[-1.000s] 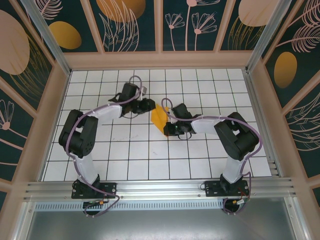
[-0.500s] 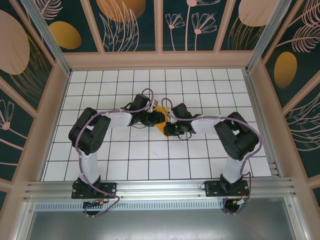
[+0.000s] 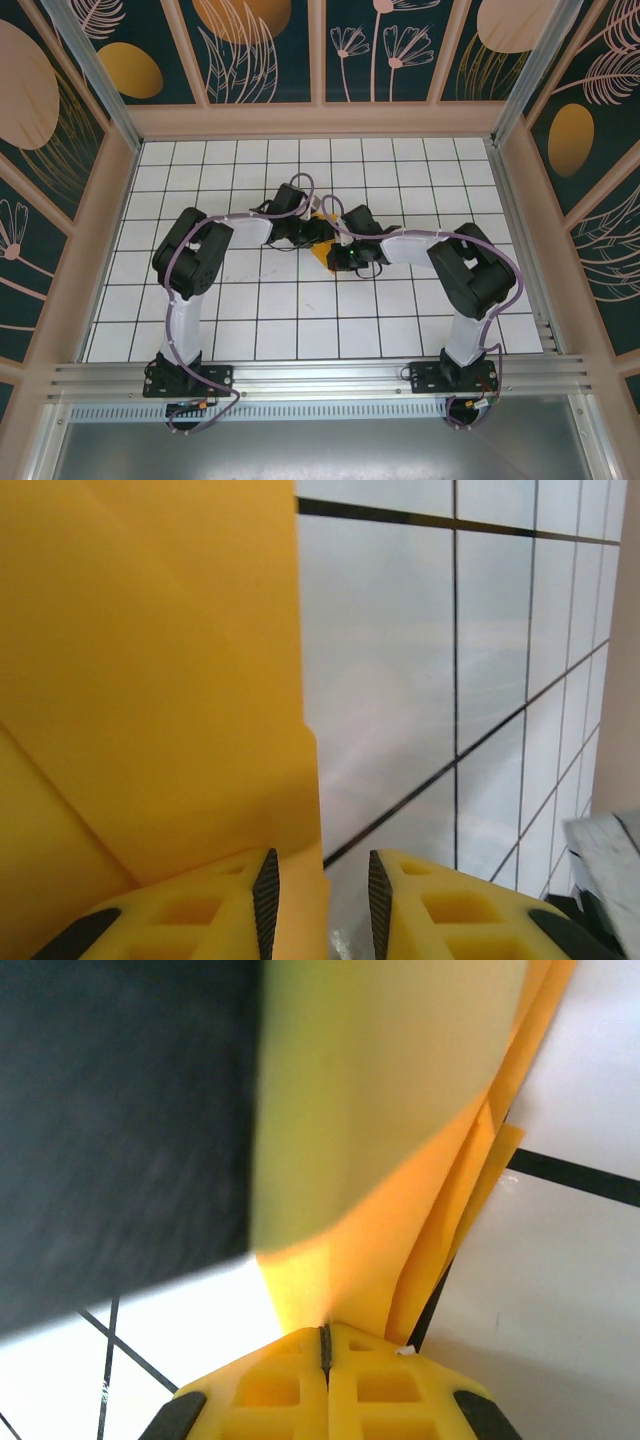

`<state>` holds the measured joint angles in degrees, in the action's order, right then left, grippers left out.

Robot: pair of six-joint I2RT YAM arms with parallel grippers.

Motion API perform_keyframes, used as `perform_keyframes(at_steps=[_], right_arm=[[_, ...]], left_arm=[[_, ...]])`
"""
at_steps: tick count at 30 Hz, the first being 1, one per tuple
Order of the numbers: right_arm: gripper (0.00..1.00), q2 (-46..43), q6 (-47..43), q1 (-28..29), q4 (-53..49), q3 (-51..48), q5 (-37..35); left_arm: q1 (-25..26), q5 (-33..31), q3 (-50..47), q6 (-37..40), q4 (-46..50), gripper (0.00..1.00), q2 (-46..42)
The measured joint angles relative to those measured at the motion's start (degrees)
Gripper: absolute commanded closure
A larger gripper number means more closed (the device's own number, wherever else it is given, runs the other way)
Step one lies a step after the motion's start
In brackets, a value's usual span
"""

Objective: Fold a paper plane with a square sheet of paper (fold left side to right side)
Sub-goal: Fourth fold the wing at the center of the table.

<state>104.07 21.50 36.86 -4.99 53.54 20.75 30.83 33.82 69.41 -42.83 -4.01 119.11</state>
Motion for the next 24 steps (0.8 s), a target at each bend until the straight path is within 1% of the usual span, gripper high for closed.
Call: perform_keyframes(at_steps=[7, 13, 24], right_arm=[[0.94, 0.0, -0.2, 0.0, -0.2, 0.1, -0.2], [0.94, 0.0, -0.2, 0.3, -0.1, 0.1, -1.0], [0.94, 0.0, -0.1, 0.4, 0.3, -0.1, -1.2]], left_arm=[[-1.0, 1.7, 3.0, 0.8, 3.4, 0.67, 1.9], [-2.1, 3.3, 8.3, 2.3, 8.9, 0.67, 4.5], [-8.6, -2.8, 23.0, 6.9, 13.8, 0.63, 12.0]])
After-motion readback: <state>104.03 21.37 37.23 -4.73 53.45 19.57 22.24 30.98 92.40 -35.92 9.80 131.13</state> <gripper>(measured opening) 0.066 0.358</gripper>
